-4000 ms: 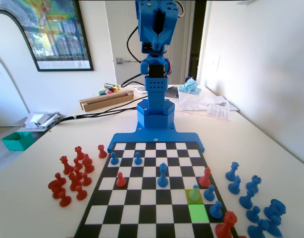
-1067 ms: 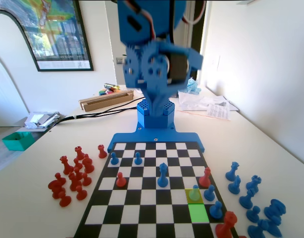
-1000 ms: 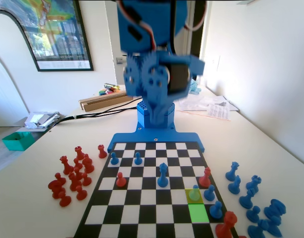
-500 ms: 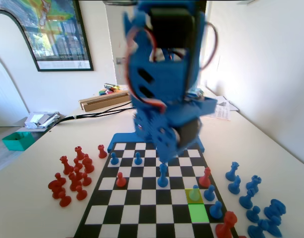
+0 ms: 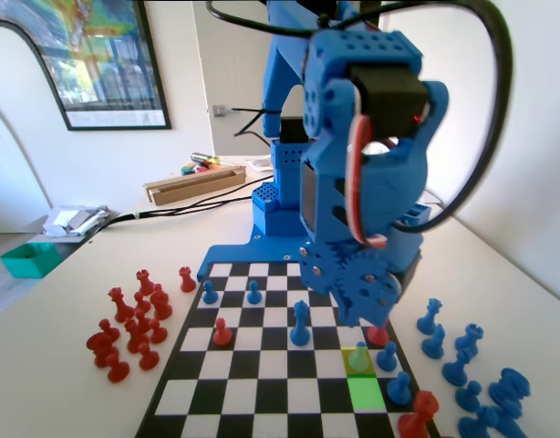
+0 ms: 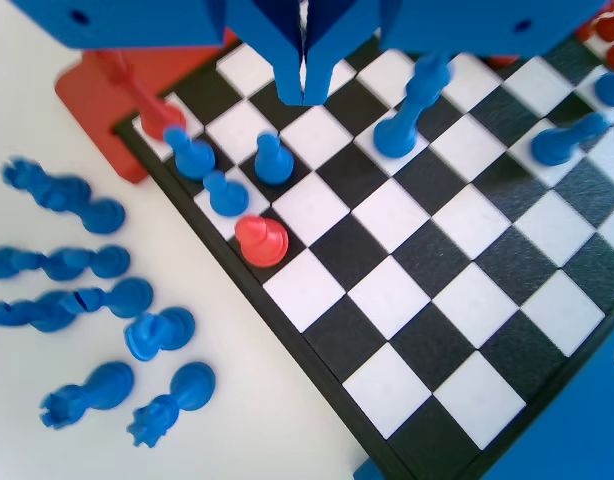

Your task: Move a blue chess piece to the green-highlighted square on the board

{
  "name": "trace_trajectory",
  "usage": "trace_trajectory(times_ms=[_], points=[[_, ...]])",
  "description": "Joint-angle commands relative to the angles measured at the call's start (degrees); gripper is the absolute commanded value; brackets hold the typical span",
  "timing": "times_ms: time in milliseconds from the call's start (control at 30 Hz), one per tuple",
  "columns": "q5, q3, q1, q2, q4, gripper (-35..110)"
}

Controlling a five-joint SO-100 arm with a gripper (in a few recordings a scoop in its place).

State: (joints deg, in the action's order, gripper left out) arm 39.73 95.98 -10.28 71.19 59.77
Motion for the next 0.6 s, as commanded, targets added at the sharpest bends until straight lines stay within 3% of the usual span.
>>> trace_trajectory(times_ms=[0, 567], points=[[1.76, -2.02, -1.49, 1.41, -1.05, 8], [4.75, -3.43, -2.11, -0.35, -1.58, 12]])
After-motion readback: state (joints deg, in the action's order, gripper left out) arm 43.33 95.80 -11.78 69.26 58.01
